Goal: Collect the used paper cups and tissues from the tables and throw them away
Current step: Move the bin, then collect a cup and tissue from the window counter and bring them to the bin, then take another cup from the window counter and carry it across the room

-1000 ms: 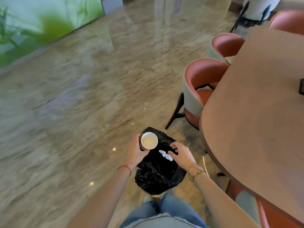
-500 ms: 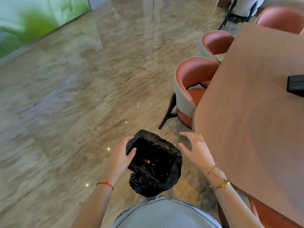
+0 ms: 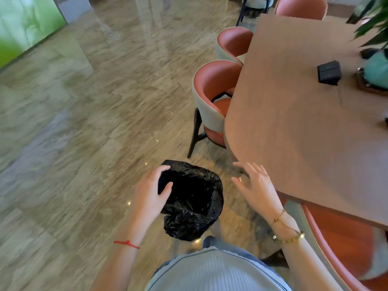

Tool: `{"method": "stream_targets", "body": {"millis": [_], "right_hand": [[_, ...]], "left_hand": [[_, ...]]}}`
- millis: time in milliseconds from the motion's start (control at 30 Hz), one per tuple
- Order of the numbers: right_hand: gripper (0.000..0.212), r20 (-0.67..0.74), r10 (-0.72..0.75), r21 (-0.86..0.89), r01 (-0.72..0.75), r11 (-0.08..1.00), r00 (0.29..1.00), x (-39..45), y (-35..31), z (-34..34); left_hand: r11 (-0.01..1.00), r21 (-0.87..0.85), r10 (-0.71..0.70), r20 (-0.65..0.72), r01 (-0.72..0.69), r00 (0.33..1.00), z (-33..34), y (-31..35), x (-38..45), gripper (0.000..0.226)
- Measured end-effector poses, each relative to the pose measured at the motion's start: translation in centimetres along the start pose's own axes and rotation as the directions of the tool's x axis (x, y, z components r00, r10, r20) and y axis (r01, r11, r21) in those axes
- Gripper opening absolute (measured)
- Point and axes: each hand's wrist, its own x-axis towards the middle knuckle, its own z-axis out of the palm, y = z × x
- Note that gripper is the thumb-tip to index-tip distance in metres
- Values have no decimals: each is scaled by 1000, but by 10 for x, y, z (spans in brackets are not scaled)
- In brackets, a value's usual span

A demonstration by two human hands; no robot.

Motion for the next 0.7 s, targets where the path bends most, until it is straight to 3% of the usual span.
{"method": "stream_targets", "body": {"millis": [200, 400, 500, 700], "right_hand": [[37, -141, 207, 30, -205, 978, 968, -103, -14, -7], [37, -246, 409, 74, -403, 912, 879, -218, -23, -23], [38, -321, 510, 92, -509, 856, 798, -276, -18, -36], [37, -471, 671, 200, -672, 713, 572, -386, 5, -63]], "left_hand": [[975, 32, 216, 80, -219, 973, -2, 4, -31, 38], [902, -63, 432, 195, -428, 881, 21, 32, -64, 39], [848, -123, 527, 287, -515, 800, 40, 66, -82, 40], [693, -264, 714, 387, -671, 584, 86, 165, -128, 40]]}}
